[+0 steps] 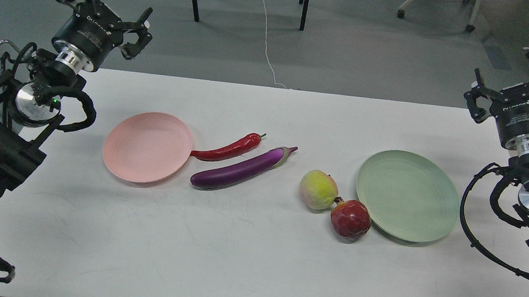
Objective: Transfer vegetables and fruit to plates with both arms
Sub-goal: 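Raise the right arm and move it toward the pear, then reach the right gripper down and grasp the yellow-green pear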
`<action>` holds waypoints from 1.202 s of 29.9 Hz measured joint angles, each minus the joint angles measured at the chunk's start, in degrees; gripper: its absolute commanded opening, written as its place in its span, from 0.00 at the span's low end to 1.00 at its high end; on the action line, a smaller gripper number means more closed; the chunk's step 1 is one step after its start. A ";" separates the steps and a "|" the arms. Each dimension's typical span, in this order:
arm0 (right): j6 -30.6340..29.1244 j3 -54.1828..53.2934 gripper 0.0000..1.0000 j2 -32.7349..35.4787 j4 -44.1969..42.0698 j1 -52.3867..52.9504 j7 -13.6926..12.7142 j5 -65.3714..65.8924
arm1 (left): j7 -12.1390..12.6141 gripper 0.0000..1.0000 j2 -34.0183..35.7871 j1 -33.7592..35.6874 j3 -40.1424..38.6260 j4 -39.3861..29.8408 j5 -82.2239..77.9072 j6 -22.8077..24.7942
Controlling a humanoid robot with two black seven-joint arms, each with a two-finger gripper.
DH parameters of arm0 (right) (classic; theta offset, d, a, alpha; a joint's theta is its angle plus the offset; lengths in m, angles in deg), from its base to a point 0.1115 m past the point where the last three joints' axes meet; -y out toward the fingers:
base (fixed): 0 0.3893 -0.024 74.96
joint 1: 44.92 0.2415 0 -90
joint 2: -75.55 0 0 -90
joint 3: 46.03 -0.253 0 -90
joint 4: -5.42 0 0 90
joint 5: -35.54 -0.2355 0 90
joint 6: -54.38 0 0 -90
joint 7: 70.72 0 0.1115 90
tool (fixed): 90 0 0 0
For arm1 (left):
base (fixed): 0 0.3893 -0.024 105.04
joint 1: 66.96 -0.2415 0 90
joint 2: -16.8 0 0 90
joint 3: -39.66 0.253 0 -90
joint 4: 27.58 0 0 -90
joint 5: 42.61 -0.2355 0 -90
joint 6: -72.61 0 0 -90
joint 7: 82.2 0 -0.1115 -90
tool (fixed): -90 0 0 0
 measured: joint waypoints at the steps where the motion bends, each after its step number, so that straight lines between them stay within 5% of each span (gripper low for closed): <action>1: 0.00 0.00 0.99 0.06 0.07 0.02 0.01 0.00 | -0.02 0.98 -0.03 0.00 -0.01 0.00 0.05 -0.07; 11: 0.00 4.25 0.99 5.43 0.77 4.89 0.13 0.55 | -0.15 0.98 0.76 0.13 -0.22 0.00 0.25 -0.60; 21: 0.00 44.34 0.98 10.01 3.07 35.41 0.08 1.31 | 0.05 0.98 3.97 0.67 -0.17 -0.17 -0.04 -2.58; 28: -0.01 70.79 0.98 2.97 6.90 54.03 0.08 11.76 | -0.08 0.98 6.62 0.73 -0.18 -0.58 0.11 -1.97; 36: -0.02 88.29 0.98 -8.75 13.94 66.44 0.00 30.64 | -0.08 0.98 8.56 0.65 -0.20 -3.60 0.12 -1.79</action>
